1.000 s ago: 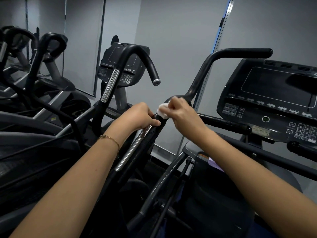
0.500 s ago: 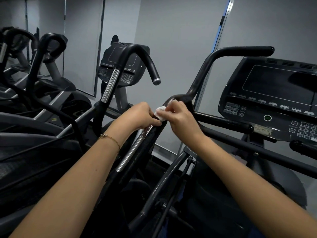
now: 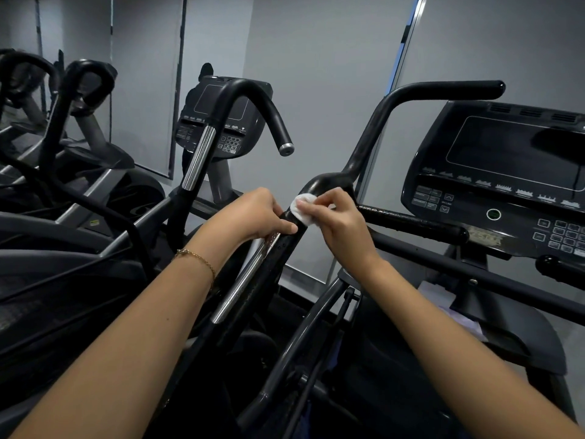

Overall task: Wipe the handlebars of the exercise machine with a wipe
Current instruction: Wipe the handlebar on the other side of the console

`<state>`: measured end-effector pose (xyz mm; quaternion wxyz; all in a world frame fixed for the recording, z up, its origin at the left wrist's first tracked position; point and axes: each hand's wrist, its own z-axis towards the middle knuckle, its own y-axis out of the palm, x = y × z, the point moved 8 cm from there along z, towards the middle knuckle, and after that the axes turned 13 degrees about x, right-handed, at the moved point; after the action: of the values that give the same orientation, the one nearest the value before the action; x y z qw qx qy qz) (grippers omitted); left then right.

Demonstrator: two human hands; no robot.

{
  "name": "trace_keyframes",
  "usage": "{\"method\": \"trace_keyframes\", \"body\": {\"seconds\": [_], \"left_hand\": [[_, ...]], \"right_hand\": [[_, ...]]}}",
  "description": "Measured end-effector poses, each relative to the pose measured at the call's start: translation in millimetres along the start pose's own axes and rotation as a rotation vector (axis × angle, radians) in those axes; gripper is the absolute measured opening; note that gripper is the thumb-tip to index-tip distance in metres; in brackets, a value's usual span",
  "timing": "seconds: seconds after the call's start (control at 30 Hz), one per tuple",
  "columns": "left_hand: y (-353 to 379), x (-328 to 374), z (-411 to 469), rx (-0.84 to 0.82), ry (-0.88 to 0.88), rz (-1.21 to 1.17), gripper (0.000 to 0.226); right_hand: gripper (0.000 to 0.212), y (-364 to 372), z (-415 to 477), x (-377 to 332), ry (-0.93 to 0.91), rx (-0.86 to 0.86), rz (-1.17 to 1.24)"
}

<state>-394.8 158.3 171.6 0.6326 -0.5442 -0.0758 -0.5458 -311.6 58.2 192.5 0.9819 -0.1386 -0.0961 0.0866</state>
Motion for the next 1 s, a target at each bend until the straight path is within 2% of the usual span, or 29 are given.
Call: {"method": "trace_keyframes", "body": {"seconds": [0.03, 0.13, 0.2, 0.27, 0.4, 0.47, 0.53, 0.6, 0.67, 0.73, 0.9, 1.0], "left_hand": [[-0.2, 0.9, -0.1, -0.005, -0.004, -0.011, 0.037], [-0.3, 3.2, -1.1, -0.028, -0.021, -0.023, 0.029], [0.4, 3.3, -1.0, -0.037, -0.029, -0.023, 0.028], [0.9, 2.9, -0.4, -0.037, -0.036, -0.03, 0.029], [1.6, 5.0, 2.5, -0.066, -0.058, -0.014, 0.037], [1.0, 10.7, 5.3, -0.103, -0.076, 0.022, 0.036], [-2.2, 18.5, 7.4, -0.114, -0.076, 0.103, 0.028], [-3.6, 23.9, 8.9, -0.103, -0.044, 0.192, 0.024], [-2.2, 27.1, 9.9, -0.089, 0.003, 0.291, 0.036], [-0.2, 33.1, 9.7, -0.085, 0.031, 0.394, 0.041], [8.7, 50.3, 15.2, -0.191, -0.001, 0.669, 0.022], [11.4, 48.3, 17.1, -0.266, -0.051, 0.692, 0.037]], "right_hand": [[0.027, -0.3, 4.9, 12.2, 0.081, 0.031, 0.037], [0.02, -0.4, 18.1, 62.1, 0.518, 0.144, 0.178], [0.024, 0.3, 16.4, 77.7, 0.674, 0.2, 0.169], [0.023, -2.1, 9.9, 62.3, 0.657, 0.243, 0.174], [0.023, 1.1, -15.9, 3.1, 0.329, 0.199, 0.135], [0.025, 1.9, -15.8, 2.9, 0.276, 0.174, 0.117], [0.024, -0.8, -5.4, 18.4, 0.31, 0.188, 0.119], [0.025, -2.2, 6.9, 45.9, 0.456, 0.196, 0.16], [0.029, 3.1, 17.1, 79.3, 0.621, 0.147, 0.182], [0.034, 10.2, 26.0, 107.0, 0.688, 0.055, 0.1], [0.037, 28.5, 41.9, 151.8, 0.693, -0.195, -0.115], [0.035, 31.2, 51.0, 141.7, 0.578, -0.264, -0.163]]}}
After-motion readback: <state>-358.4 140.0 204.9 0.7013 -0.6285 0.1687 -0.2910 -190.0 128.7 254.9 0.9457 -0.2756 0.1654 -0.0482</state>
